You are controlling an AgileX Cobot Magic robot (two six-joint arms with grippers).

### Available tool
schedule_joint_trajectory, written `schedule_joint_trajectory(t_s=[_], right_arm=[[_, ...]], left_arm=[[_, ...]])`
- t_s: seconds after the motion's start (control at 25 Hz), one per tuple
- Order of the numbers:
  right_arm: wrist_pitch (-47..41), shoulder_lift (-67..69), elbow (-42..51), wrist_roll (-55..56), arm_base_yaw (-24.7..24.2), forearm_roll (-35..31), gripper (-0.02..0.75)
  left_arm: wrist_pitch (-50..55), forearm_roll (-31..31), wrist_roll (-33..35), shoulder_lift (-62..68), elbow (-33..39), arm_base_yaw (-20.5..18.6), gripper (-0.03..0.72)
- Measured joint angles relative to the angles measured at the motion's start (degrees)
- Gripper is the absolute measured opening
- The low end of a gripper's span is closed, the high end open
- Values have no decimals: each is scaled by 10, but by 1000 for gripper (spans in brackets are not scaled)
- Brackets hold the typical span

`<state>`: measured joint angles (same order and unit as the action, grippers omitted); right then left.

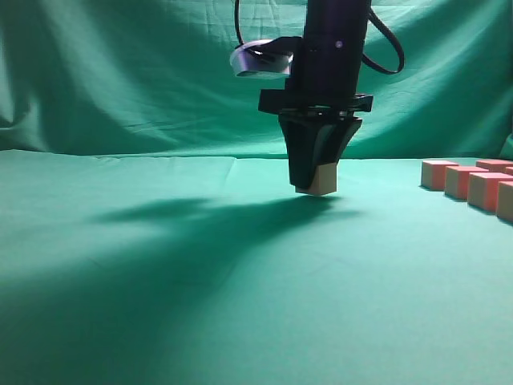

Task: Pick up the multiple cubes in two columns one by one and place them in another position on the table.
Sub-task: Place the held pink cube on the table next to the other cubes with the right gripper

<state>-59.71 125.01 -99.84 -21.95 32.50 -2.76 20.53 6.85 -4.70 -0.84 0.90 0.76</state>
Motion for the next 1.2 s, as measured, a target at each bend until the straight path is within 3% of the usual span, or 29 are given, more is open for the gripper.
schedule_joint_trajectory(t_s=[0.68,0.92,1.08,1.12,1.2], right_arm=[[-3,11,-1,2,0,-21,255],[-41,17,-44,2,0,-21,616],[-94,17,-124,13,0,-14,644],[-100,17,-144,21,0,-9,683],[-104,16,-183,43,0,9,669]], left_arm=[[0,0,0,0,0,0,0],[0,0,0,0,0,0,0],[0,0,0,0,0,0,0],[0,0,0,0,0,0,0],[0,0,0,0,0,0,0]])
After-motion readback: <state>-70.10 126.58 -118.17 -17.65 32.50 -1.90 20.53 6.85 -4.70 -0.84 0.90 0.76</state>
